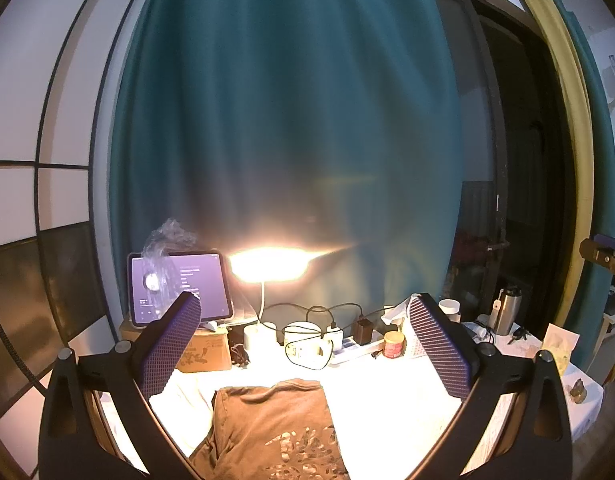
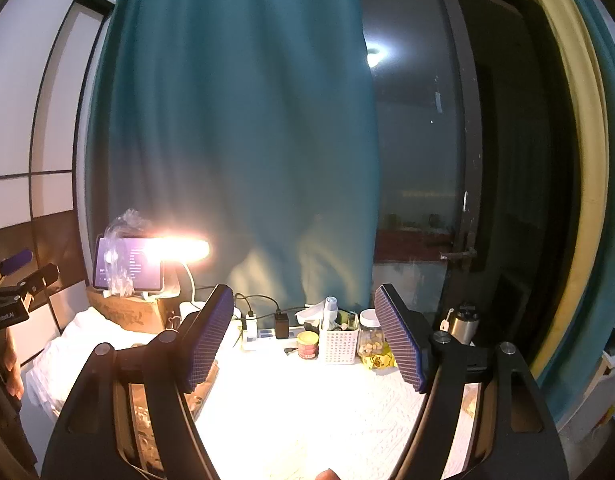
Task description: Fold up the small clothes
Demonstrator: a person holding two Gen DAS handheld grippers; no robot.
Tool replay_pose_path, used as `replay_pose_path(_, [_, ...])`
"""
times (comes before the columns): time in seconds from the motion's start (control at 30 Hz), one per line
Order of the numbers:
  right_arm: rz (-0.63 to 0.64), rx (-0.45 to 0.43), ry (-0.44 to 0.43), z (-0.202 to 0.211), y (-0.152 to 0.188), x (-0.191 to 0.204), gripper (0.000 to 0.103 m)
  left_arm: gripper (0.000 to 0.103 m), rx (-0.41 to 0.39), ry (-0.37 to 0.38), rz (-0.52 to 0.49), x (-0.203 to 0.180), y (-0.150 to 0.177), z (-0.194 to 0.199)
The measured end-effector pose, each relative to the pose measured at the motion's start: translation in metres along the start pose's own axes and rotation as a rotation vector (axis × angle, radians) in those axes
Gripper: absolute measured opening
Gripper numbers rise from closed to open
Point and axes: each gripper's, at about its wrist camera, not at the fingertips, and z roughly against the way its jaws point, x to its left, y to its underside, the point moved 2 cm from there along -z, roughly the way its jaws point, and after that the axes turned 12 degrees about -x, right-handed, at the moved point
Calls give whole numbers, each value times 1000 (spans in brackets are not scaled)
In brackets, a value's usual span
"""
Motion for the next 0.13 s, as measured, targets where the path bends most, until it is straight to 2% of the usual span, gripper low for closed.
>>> replay_pose_path(0.13, [-10,8,-3,-6,3,-1,76,103,-1,2,-14,-2,0,-3])
